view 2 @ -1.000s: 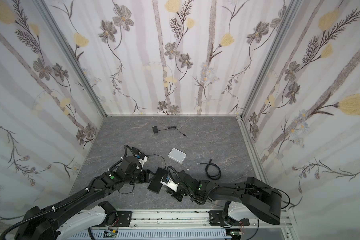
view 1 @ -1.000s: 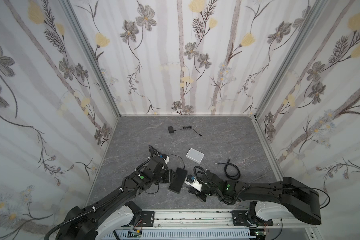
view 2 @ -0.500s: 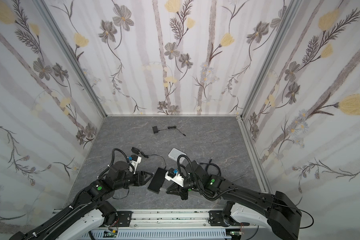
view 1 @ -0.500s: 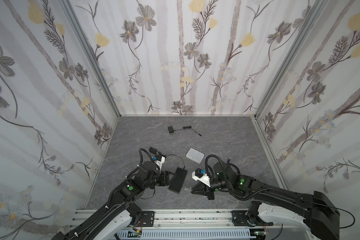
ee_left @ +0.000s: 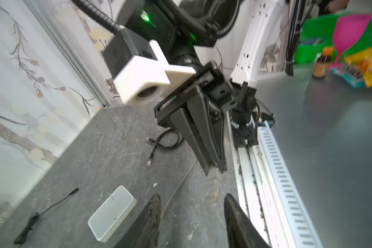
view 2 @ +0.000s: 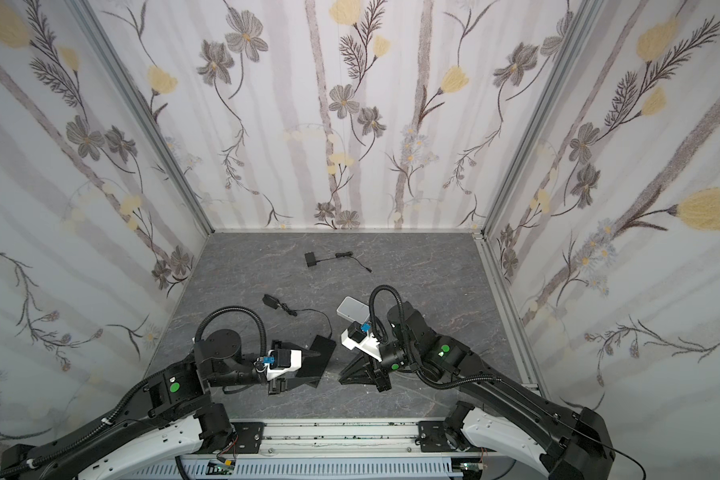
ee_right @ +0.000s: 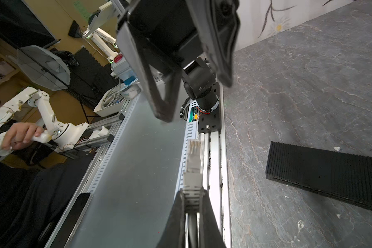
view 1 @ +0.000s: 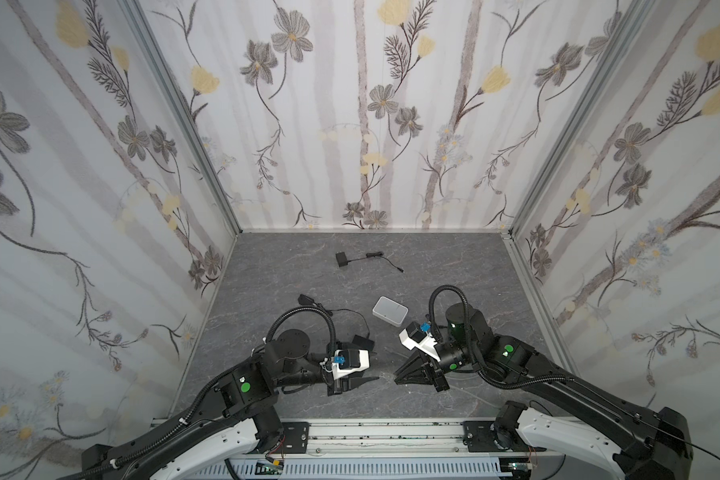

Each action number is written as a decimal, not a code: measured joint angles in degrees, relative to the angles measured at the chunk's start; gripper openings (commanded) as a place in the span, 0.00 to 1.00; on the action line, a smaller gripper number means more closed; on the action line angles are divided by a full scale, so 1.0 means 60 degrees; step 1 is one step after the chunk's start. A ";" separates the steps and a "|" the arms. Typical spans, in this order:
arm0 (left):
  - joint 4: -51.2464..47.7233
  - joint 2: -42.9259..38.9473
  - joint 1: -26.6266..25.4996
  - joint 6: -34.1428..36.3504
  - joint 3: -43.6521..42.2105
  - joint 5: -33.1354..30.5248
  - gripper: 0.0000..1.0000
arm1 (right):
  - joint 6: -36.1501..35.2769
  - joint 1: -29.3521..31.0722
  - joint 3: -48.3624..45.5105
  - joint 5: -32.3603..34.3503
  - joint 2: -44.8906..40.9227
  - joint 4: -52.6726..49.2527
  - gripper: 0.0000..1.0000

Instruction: Insert the plug into the switch port

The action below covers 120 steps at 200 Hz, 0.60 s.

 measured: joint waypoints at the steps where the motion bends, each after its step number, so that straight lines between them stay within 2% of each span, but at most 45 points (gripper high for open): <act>1: -0.0022 0.0029 -0.0004 0.0069 0.0015 -0.0015 0.48 | -0.0015 0.0000 0.0018 -0.0022 0.0000 -0.0040 0.00; 21: -0.0444 0.0648 -0.0109 0.1698 0.0346 -0.0138 0.48 | -0.0226 0.0000 0.0127 -0.0182 -0.0066 -0.0539 0.00; 46: -0.0572 0.0991 -0.0375 0.2732 0.0474 -0.0135 0.45 | -0.0251 0.0000 0.0127 -0.0361 -0.0342 -0.0823 0.00; 87: -0.0663 0.1089 -0.1064 0.3322 0.0619 -0.0499 0.40 | -0.0044 0.0000 0.0135 -0.0262 -0.0419 -0.0838 0.00; 120: -0.0790 0.1133 -0.1552 0.3512 0.0729 -0.0900 0.32 | 0.0222 -0.0350 0.0142 -0.0138 -0.0248 -0.0823 0.00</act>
